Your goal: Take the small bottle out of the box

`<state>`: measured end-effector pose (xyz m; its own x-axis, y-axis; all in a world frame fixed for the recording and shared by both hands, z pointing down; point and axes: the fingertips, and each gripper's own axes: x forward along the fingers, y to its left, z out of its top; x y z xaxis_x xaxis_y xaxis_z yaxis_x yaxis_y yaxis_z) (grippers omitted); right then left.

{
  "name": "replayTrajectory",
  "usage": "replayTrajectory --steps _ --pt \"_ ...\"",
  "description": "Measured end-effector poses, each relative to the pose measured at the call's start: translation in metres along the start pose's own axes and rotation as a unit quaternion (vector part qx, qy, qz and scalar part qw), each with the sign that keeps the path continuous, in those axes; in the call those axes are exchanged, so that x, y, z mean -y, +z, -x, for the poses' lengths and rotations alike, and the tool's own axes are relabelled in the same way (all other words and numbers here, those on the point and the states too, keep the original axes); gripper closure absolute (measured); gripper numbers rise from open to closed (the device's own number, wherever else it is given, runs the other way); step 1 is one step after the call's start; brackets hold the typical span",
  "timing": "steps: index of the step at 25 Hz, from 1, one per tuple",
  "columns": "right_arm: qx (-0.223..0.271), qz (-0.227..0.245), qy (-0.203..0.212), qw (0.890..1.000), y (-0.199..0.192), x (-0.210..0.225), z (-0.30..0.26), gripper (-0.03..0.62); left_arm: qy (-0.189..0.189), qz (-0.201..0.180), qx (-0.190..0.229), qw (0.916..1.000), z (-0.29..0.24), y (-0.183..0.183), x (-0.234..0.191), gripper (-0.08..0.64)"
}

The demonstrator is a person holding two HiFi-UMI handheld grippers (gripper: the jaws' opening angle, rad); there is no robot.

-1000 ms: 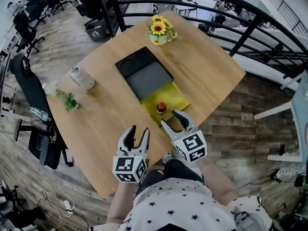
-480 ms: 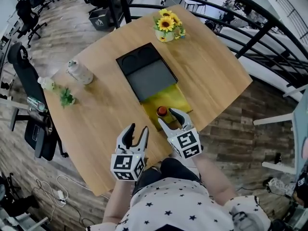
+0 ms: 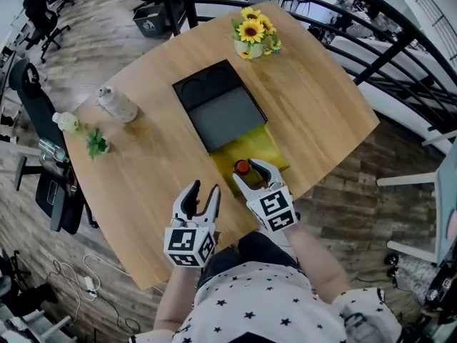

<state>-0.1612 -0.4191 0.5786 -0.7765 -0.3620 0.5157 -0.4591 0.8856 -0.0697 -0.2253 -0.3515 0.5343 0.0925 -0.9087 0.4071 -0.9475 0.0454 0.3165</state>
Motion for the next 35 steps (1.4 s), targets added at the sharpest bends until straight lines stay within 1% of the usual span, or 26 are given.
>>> replayTrajectory --steps 6,15,20,25,35 --pt "-0.001 0.004 0.001 1.000 0.002 -0.001 -0.003 0.440 0.003 0.002 0.000 1.0000 0.000 0.000 -0.003 0.371" --pt "-0.003 0.010 -0.012 1.000 0.002 -0.002 -0.001 0.446 0.003 -0.003 0.004 1.0000 0.008 0.000 -0.001 0.371" --pt "0.014 0.006 -0.023 1.000 0.011 -0.002 0.009 0.448 0.000 -0.008 0.010 0.9999 0.015 0.000 0.001 0.371" --pt "0.033 0.020 -0.042 0.998 0.020 0.000 0.023 0.448 -0.005 -0.010 0.012 0.9999 0.025 -0.004 0.005 0.371" --pt "0.072 0.028 -0.063 0.995 0.042 -0.018 0.059 0.448 -0.019 -0.019 0.023 0.9994 0.053 -0.014 0.015 0.371"
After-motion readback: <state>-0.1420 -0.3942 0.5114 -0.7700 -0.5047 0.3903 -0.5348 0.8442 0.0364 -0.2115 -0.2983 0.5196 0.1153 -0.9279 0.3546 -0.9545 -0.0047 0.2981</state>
